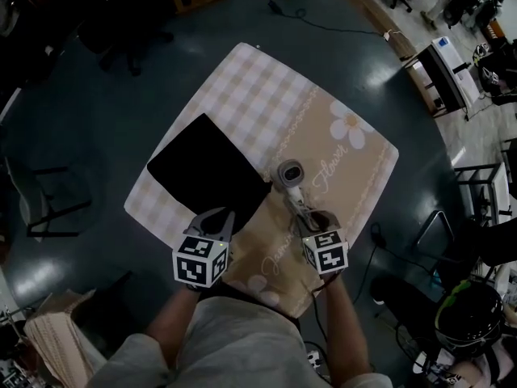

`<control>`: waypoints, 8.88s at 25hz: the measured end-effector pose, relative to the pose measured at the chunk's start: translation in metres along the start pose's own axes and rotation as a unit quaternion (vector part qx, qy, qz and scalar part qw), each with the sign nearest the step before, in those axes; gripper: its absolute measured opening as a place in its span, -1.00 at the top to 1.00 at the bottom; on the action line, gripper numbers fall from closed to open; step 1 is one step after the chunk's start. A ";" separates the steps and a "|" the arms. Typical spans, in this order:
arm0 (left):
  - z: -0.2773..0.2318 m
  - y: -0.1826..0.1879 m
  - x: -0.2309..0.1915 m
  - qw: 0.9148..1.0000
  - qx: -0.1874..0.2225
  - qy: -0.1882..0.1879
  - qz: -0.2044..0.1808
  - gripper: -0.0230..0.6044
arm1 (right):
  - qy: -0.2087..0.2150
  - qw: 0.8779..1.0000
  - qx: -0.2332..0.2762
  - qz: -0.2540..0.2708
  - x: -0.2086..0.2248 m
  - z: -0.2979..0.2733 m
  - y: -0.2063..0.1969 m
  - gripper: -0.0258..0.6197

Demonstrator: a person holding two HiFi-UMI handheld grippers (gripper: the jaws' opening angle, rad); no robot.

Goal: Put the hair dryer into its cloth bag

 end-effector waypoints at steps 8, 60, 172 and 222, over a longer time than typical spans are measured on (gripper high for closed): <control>-0.006 -0.013 0.015 1.000 -0.009 0.005 -0.010 0.87 | -0.095 0.978 -0.041 0.179 -0.001 0.023 -0.034 0.47; -0.011 -0.041 0.034 1.000 -0.019 -0.008 -0.006 0.87 | 0.137 0.980 -0.140 0.026 0.028 -0.001 -0.039 0.28; 0.009 -0.064 0.047 0.992 -0.001 -0.010 -0.127 0.87 | 0.138 0.985 -0.055 0.085 -0.110 -0.002 -0.037 0.23; 0.020 -0.057 0.038 0.990 0.015 -0.019 -0.142 0.87 | 0.204 0.969 -0.112 0.084 -0.119 0.002 -0.005 0.23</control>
Point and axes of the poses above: the fingertips, and each gripper's own axes: z backward along the fingers, x to its right, y out of its top, the point moved 6 cm from there along z, backward along the fingers, and after that the axes turned 5 degrees about -x, right-handed, at the moved point
